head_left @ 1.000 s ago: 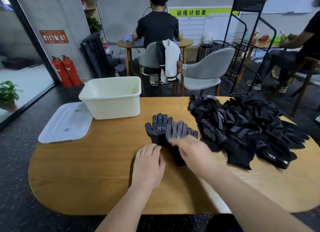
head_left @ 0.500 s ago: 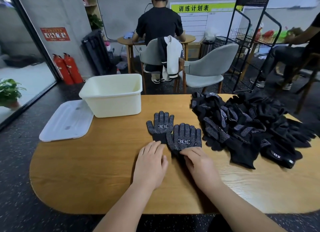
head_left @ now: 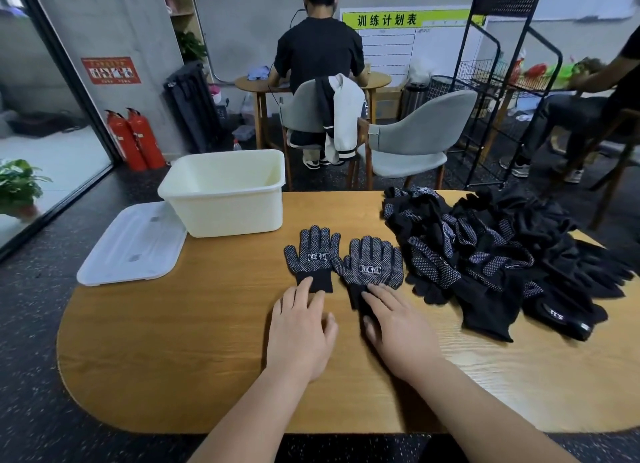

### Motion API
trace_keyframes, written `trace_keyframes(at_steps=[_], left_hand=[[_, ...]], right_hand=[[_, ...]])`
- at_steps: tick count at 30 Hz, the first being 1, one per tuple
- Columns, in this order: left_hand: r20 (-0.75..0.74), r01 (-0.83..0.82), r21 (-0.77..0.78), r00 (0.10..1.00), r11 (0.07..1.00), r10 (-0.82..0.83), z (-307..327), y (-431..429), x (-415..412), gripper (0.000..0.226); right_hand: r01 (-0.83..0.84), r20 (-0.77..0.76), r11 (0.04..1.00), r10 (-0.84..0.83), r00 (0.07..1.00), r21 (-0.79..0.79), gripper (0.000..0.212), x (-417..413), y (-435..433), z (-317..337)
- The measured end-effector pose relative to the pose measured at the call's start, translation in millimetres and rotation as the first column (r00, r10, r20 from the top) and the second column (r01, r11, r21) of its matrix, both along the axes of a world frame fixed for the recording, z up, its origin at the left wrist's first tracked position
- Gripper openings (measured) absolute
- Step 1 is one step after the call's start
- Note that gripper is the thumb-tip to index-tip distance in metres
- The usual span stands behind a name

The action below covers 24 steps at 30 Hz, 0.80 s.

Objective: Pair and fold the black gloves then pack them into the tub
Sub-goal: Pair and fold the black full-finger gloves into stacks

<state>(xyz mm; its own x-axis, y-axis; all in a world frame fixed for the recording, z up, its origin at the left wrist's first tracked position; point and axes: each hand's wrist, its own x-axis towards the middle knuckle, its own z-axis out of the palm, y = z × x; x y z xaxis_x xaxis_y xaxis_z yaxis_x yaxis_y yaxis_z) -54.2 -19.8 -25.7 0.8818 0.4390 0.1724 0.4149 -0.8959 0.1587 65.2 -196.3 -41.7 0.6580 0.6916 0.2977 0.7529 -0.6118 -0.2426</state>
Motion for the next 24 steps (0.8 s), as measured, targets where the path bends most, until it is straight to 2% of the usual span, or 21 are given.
trace_keyframes(at_steps=[3,5,9,11,14,19,21,24], left_hand=[[-0.036,0.010,0.004,0.999,1.000,-0.010,2.9,-0.7,0.3,0.062],[-0.051,0.009,0.007,0.999,1.000,-0.008,4.1,-0.7,0.6,0.064],[-0.028,-0.071,-0.062,0.997,0.996,0.069,5.0,3.6,7.5,0.067],[0.041,-0.148,-0.159,0.987,0.976,0.157,12.1,7.5,17.1,0.065],[0.176,-0.189,-0.255,0.955,0.948,0.238,37.0,10.8,40.2,0.063],[0.290,-0.060,-0.201,0.950,0.978,0.118,69.3,-8.9,74.7,0.060],[0.270,0.021,-0.148,0.963,0.989,0.020,67.8,-26.5,78.4,0.061],[0.144,0.164,-0.062,0.978,0.985,-0.154,54.8,-49.5,77.2,0.064]], right_hand=[[0.004,-0.048,0.988,-0.012,0.999,-0.156,0.074,8.6,4.0,2.9],[0.021,-0.038,0.985,-0.028,0.999,-0.170,0.076,7.1,3.8,6.5],[0.109,-0.021,0.993,-0.110,0.994,-0.054,0.068,2.5,0.4,7.1],[0.155,-0.035,0.987,-0.154,0.987,0.032,0.063,2.9,-1.0,5.7],[0.161,-0.010,0.984,-0.161,0.987,0.075,0.057,3.2,-1.2,4.2],[0.203,0.041,0.969,-0.210,0.977,0.138,0.048,0.9,-2.2,4.9],[0.235,0.057,0.958,-0.247,0.967,0.166,0.044,0.9,-3.8,5.7],[0.290,0.070,0.923,-0.317,0.946,0.253,0.036,2.3,-7.0,6.9]])
